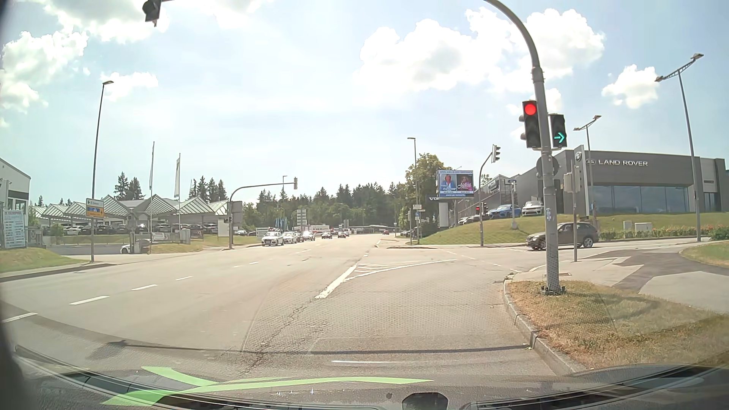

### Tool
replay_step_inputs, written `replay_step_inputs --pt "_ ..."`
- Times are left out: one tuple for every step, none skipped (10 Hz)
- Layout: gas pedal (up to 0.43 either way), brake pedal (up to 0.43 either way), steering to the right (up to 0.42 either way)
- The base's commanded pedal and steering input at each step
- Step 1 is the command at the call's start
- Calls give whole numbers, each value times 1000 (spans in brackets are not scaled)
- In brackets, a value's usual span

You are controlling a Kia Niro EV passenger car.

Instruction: Follow the waypoints while adhering to traffic rules and regulations

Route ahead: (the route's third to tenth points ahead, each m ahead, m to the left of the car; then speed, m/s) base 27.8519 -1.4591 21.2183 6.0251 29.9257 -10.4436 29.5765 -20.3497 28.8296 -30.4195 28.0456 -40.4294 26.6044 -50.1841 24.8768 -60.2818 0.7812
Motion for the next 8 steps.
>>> replay_step_inputs --pt "240 0 -14" --pt "260 0 -15" --pt "287 0 -17" --pt "287 0 -18" --pt "287 0 -20" --pt "287 0 -20" --pt "268 0 -20" --pt "248 0 -20"
